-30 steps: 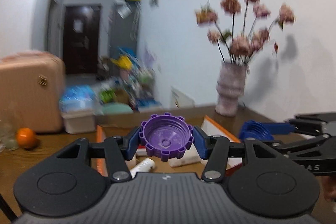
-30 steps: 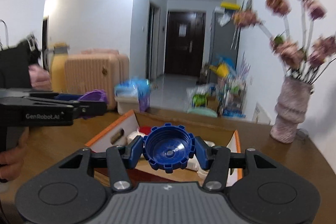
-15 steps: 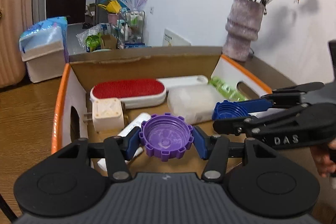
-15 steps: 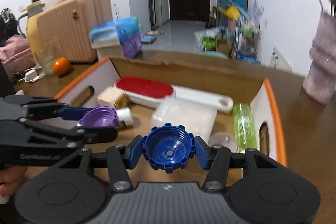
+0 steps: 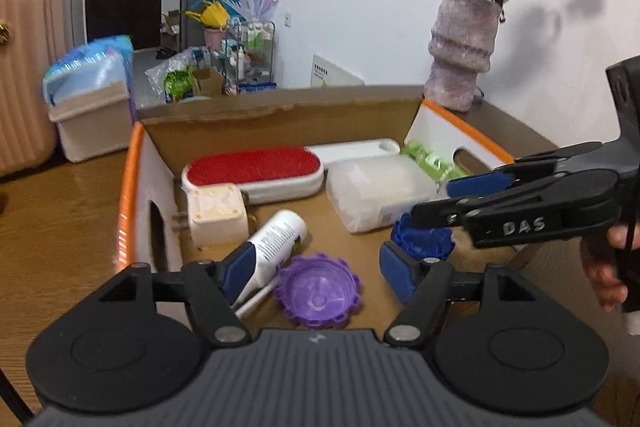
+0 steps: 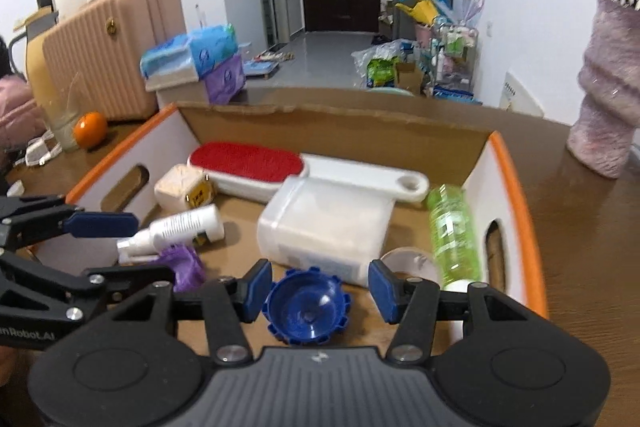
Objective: Organize rigid objects
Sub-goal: 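Carry the blue and purple caps into the cardboard box and open both grippers, then withdraw both open grippers from the box back over the table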
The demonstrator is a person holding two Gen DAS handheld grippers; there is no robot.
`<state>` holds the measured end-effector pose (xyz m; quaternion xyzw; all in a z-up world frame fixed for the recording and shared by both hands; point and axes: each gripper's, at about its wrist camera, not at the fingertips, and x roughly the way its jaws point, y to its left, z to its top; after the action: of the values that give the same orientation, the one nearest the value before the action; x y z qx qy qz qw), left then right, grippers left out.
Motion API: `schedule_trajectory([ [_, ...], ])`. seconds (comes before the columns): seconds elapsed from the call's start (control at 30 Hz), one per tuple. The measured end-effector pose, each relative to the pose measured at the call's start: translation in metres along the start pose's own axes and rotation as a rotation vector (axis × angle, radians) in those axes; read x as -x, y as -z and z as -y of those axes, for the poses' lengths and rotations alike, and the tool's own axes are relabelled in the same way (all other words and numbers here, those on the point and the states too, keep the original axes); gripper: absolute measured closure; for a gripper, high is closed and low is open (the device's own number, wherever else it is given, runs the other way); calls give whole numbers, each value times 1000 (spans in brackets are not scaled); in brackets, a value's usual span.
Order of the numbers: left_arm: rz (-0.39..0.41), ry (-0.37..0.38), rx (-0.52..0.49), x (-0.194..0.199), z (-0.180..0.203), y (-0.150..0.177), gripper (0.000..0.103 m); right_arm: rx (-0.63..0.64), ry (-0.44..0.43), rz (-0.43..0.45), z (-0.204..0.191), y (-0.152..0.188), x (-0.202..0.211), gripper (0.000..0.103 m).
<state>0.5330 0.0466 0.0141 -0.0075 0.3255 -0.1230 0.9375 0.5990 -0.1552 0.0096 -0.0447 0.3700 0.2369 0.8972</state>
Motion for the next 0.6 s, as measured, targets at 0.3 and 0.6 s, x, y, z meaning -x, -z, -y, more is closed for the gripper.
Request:
schedule_trajectory([
  [0.3,140,-82,1,81,14,-19,15,17,47,130,-10,-15,96,43],
  [0.6,352,-211,0,166,47,-9,1,62,74,321,-36,5,187,26],
])
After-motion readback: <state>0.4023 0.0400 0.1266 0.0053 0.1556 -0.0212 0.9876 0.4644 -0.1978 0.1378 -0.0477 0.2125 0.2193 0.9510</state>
